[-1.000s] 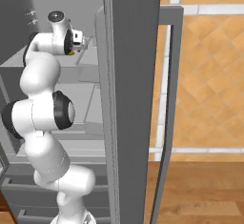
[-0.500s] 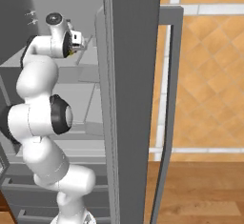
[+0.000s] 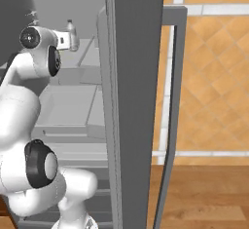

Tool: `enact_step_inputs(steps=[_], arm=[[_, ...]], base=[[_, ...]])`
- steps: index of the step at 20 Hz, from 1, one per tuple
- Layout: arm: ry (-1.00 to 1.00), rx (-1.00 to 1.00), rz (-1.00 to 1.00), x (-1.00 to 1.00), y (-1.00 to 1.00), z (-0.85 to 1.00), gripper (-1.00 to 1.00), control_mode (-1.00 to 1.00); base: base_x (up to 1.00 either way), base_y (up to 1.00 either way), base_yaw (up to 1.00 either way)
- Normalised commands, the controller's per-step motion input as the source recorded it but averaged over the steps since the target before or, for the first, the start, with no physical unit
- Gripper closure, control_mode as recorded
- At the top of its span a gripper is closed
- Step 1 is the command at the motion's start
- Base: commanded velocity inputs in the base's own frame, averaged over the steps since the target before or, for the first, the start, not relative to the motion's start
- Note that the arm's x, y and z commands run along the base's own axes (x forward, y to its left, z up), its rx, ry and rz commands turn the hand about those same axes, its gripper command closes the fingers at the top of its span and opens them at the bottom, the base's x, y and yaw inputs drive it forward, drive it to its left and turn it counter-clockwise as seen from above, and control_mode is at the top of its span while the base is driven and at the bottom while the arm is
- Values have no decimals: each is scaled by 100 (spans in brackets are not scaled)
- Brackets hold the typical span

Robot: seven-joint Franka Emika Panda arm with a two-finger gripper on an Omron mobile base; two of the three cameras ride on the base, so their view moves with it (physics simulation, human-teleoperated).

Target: Grab a lemon wedge from the fridge and one ice cube from the ice bowl, and put them in the glass of lemonade.

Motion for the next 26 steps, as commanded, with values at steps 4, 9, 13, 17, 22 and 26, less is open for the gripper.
enact_step_inputs(steps=[4, 9, 13, 17, 22, 26], arm=[[11, 23, -25, -100, -44, 81, 100, -100], [56, 10, -8, -100, -26, 11, 100, -100], [46, 1, 0, -100, -8, -96, 100, -100], [38, 0, 0, -100, 0, -100, 100, -100], [8, -2, 0, -52, 1, -54, 100, 100], [0, 0, 0, 0, 0, 0, 100, 100]], base=[[0, 0, 0], [0, 0, 0], [0, 0, 0], [0, 0, 0], [-40, 0, 0], [-100, 0, 0]])
